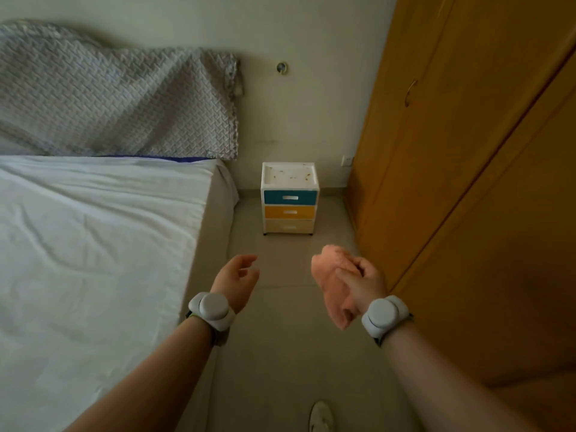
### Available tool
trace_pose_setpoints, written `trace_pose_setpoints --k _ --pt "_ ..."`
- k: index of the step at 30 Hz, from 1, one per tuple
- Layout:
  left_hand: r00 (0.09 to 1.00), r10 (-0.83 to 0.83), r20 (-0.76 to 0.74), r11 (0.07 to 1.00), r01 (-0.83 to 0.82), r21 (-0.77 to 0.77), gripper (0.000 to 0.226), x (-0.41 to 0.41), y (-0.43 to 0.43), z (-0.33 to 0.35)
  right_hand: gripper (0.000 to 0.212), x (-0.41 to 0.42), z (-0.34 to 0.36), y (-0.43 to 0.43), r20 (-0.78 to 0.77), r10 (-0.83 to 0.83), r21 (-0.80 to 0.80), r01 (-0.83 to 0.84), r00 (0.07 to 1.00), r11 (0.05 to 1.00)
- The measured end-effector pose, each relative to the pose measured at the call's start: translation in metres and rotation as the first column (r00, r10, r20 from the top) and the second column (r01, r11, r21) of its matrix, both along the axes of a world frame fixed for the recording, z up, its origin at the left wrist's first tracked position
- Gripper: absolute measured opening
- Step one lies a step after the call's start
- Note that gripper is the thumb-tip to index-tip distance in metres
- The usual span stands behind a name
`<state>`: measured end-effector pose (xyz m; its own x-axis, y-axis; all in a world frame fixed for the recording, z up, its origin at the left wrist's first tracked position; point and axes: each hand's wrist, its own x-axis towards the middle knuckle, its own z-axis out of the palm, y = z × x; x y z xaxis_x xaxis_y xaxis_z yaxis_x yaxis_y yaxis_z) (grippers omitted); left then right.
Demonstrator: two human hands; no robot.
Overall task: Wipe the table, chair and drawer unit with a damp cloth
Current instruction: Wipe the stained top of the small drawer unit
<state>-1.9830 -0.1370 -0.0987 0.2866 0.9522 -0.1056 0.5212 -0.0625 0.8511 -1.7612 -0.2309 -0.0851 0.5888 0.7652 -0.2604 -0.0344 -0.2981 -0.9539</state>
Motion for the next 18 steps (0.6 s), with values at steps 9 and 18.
trace_pose_setpoints --k 9,18 --pt "0.996 0.086 0.006 0.995 -0.085 -0.05 0.033 0.08 0.086 -0.003 0.02 0.091 0.004 0.115 -0.026 0.074 -0.006 -0.074 0.997 0.997" --pt "0.994 0.109 -0.005 0.991 -0.109 -0.084 0.033 0.107 0.182 -0.02 0.019 0.114 -0.017 0.211 -0.041 0.105 -0.033 -0.106 0.994 0.994"
